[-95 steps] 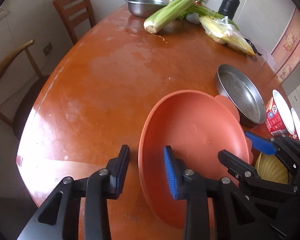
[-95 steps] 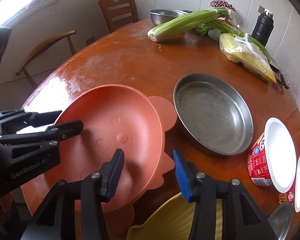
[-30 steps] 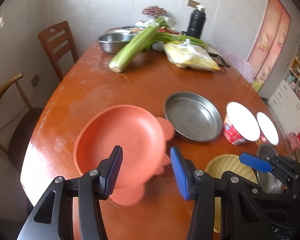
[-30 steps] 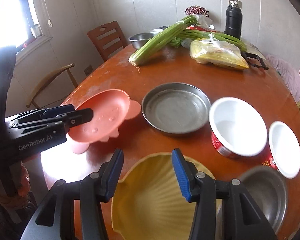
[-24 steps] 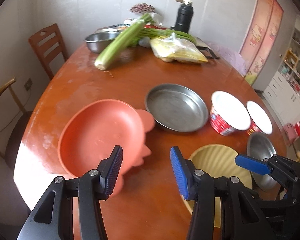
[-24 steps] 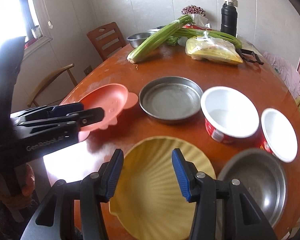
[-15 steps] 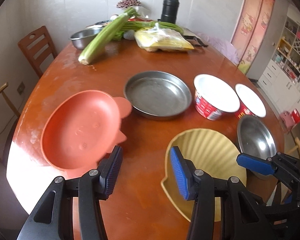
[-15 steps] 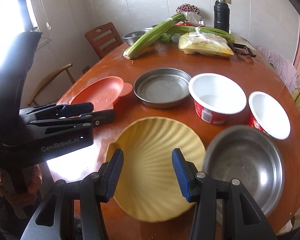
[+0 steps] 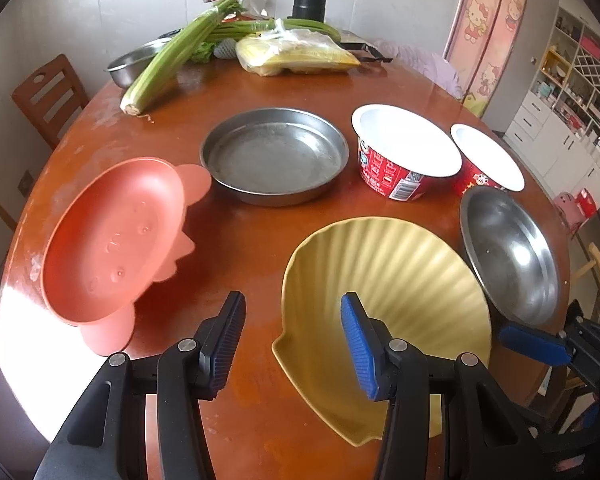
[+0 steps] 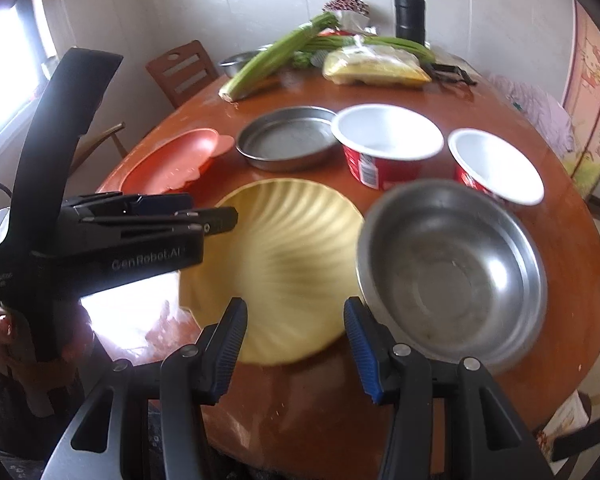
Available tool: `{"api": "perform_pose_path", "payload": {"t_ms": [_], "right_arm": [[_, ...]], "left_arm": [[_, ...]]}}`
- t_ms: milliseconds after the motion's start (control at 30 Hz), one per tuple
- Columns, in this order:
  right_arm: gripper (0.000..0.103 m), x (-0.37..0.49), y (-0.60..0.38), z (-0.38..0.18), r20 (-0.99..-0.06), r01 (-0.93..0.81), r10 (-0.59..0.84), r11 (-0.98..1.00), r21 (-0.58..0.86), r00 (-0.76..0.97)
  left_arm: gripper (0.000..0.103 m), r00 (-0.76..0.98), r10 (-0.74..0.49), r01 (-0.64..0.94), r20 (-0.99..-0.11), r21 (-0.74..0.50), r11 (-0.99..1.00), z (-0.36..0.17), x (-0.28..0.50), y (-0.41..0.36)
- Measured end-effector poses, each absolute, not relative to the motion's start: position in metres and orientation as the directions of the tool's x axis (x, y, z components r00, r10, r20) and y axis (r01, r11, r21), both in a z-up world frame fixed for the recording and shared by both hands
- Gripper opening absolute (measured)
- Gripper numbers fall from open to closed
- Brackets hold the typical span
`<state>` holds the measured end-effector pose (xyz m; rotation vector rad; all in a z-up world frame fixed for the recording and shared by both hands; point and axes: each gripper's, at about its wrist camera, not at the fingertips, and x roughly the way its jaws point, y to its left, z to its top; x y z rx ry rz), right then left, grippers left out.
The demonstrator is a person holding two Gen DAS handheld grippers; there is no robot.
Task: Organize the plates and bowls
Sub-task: 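Grasp the yellow scallop-shell plate rim with the left tool, then lift the yellow plate with the left tool and carry it over the orange plate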
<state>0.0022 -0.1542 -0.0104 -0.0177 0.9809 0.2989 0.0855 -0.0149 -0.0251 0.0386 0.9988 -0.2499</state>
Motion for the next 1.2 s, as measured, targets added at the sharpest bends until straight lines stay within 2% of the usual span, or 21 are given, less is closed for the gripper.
{"api": "perform_pose_path", "payload": {"t_ms": [500, 900, 1033, 1200], "right_arm": [[0.05, 0.003, -0.169, -0.027, -0.839, -0.144, 0.255, 0.967, 0.212, 0.48], [0.05, 0.011, -0.155, -0.034, -0.842, -0.139, 0.219, 0.975, 0.172, 0.493], [0.051, 0.015, -0.154, -0.036, -0.839, -0.135, 0.217, 0.976, 0.172, 0.499], [0.052, 0.015, -0.148, -0.037, -0.84, -0.156, 0.207, 0.977, 0.147, 0.502]], "left_arm": [[0.051, 0.505, -0.18, 0.247, -0.844, -0.059, 0.967, -0.038, 0.095, -0.024], [0.051, 0.497, -0.195, 0.284, -0.846, -0.054, 0.957, -0.045, 0.098, -0.029], [0.043, 0.493, -0.217, 0.289, -0.843, -0.076, 0.954, -0.046, 0.099, -0.029], [0.042, 0.494, -0.215, 0.283, -0.842, -0.078, 0.956, -0.046, 0.096, -0.025]]}}
